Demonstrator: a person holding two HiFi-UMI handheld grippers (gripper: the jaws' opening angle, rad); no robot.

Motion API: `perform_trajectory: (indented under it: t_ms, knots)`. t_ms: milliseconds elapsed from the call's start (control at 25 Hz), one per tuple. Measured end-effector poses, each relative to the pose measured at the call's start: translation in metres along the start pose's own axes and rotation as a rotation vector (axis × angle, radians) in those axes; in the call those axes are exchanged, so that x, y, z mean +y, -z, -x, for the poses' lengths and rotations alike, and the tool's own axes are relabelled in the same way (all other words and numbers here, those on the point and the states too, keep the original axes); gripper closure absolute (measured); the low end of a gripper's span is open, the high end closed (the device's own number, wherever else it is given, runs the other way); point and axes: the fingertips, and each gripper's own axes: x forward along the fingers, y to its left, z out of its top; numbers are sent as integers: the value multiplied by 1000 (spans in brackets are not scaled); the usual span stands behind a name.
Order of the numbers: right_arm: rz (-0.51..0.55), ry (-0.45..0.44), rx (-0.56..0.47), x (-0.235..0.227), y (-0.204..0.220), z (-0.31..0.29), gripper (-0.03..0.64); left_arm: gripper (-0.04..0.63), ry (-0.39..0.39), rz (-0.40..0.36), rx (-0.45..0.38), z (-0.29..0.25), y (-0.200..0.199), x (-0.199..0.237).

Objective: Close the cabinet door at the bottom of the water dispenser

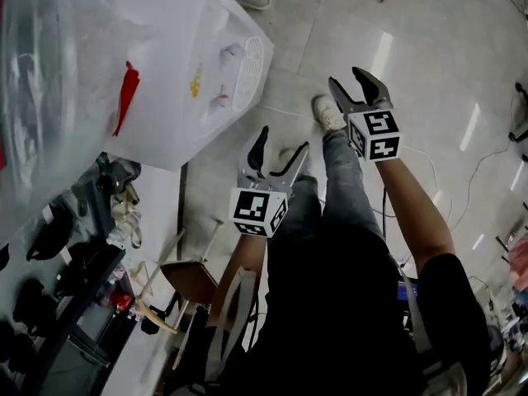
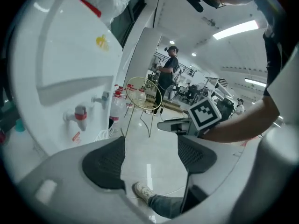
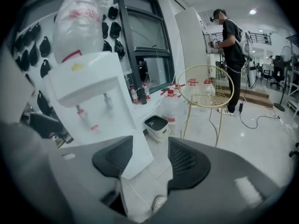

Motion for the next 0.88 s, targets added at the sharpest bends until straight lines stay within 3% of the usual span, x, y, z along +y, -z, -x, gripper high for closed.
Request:
perform_trajectory:
  t_ms: [200,520,880]
  knots:
    - [37,-15,-101,26,-47,77,387,289,14,-59,-75,40,-46,-20]
    - [2,-23,-250,78,-102,175,426,397,-16,-106,-161,124,-97,-28]
    - [109,-95,-393,144,-185,244,479,501,-89,-136,-301,214,-168,-9]
